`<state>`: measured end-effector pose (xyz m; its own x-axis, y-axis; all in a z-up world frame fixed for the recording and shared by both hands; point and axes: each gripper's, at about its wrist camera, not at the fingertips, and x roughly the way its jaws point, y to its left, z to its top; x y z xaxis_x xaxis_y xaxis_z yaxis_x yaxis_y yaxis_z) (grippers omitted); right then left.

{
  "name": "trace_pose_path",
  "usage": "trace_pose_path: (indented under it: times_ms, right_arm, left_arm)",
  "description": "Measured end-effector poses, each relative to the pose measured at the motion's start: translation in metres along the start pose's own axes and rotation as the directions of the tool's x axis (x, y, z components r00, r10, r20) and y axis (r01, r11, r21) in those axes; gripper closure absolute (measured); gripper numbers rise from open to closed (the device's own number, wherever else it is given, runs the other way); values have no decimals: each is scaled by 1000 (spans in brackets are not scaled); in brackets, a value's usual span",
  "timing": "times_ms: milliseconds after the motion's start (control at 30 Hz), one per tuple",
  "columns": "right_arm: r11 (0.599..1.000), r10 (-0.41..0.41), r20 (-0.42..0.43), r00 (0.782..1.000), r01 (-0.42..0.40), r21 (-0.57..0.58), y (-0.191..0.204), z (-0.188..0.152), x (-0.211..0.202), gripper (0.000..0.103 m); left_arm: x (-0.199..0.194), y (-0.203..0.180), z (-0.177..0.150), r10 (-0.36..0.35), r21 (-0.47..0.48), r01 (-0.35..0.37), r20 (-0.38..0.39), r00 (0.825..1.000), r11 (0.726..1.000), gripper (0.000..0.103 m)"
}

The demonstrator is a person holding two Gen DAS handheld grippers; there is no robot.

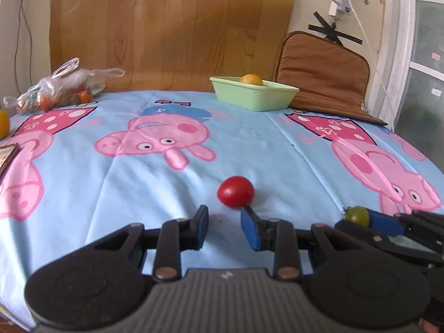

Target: Organize fruits

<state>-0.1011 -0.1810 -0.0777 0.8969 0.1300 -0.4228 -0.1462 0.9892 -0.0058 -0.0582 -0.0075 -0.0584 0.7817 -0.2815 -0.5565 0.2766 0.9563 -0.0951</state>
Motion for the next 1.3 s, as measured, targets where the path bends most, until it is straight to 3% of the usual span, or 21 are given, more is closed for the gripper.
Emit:
trace_pose_path:
  times_ms: [1300]
  right_arm:
    - [1000, -9, 37, 999, 10, 0, 2, -7, -6, 74]
  left_arm:
    - [-2, -6, -8, 29, 49, -31, 46, 999, 998, 76]
